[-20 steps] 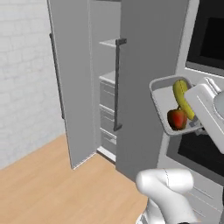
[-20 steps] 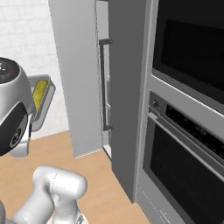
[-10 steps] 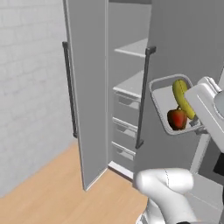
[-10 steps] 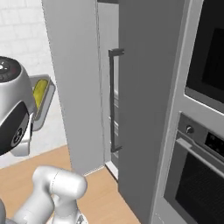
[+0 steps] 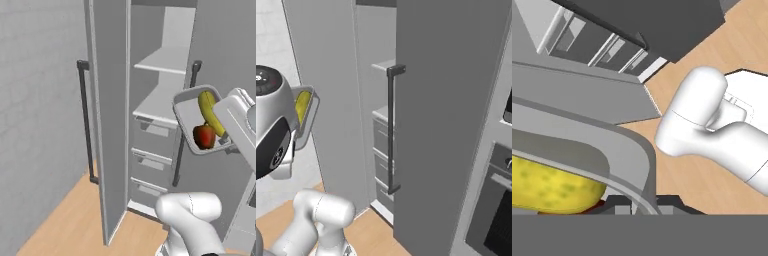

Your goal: Take the meat container that has the fish and place it on the second highest rack of the freezer. Then take the vegetable container that has the bell pepper and cucumber and place it on the highest rack of the freezer.

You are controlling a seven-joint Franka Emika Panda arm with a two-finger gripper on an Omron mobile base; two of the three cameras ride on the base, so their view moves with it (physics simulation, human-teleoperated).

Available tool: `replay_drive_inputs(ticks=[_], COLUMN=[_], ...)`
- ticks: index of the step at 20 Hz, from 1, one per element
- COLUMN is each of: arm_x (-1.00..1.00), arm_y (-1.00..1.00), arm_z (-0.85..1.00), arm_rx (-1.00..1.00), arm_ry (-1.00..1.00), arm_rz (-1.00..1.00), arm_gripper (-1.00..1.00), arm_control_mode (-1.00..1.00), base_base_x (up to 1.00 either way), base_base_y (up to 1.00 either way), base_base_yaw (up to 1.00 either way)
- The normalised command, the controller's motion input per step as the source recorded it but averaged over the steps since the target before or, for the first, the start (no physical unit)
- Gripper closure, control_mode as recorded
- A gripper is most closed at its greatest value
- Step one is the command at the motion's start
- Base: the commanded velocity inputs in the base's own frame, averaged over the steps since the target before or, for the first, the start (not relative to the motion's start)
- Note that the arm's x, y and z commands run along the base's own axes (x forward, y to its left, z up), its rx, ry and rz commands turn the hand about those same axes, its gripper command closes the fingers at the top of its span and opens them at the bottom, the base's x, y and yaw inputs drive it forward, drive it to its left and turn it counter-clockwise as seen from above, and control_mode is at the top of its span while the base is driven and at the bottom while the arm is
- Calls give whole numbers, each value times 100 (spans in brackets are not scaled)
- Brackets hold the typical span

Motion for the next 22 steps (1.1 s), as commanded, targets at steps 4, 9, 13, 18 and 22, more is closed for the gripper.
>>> replay_drive_inputs(ticks=[4,9,13,18,22], arm_x=[0,0,0,0,0], arm_y=[0,0,0,0,0], arm_z=[0,0,0,0,0], arm_rx=[0,0,0,0,0], arm_ry=[0,0,0,0,0], arm_rz=[0,0,0,0,0], arm_gripper=[100,100,100,100,100], arm_control_mode=[100,100,100,100,100], base_base_x=[57,17,28,54,50], base_base_y=[47,-6,-3,31,33], base_base_yaw=[-38,-39,-41,-33,-21])
